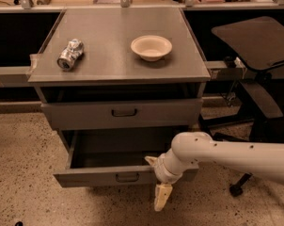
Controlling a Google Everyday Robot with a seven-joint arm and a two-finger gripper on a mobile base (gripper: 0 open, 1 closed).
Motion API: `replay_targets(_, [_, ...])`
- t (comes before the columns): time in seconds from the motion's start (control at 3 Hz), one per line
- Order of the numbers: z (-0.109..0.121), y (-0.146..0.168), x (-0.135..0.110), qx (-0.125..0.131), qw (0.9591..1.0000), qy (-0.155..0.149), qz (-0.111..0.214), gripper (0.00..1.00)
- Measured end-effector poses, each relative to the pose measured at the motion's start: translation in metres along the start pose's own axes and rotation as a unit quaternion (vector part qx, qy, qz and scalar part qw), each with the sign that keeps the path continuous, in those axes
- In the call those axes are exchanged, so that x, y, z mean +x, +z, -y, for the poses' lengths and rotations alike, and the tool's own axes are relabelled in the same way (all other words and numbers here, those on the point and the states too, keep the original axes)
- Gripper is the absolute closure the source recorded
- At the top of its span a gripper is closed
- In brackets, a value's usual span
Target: Open middle drawer
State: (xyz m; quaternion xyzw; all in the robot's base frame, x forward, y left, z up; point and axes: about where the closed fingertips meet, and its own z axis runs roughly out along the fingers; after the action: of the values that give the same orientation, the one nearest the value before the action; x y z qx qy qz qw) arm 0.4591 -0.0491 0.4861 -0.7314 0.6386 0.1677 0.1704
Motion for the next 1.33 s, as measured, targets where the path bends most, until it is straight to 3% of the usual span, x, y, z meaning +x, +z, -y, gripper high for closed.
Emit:
replay_targets(0.33, [0.016, 0.024, 0.025, 0.010, 0.9997, 0.016, -0.013, 0.00])
replay_targets(0.67, [0.033, 0.057, 0.036, -0.003, 0.9996, 0.019, -0.020, 0.00])
replay_targets(1.0, [0.040, 0.067, 0.029, -0.015, 0.9996, 0.002, -0.023, 0.19])
replay_targets(1.33, [0.027, 0.064, 0.008, -0.035, 0.9983, -0.034, -0.033, 0.42])
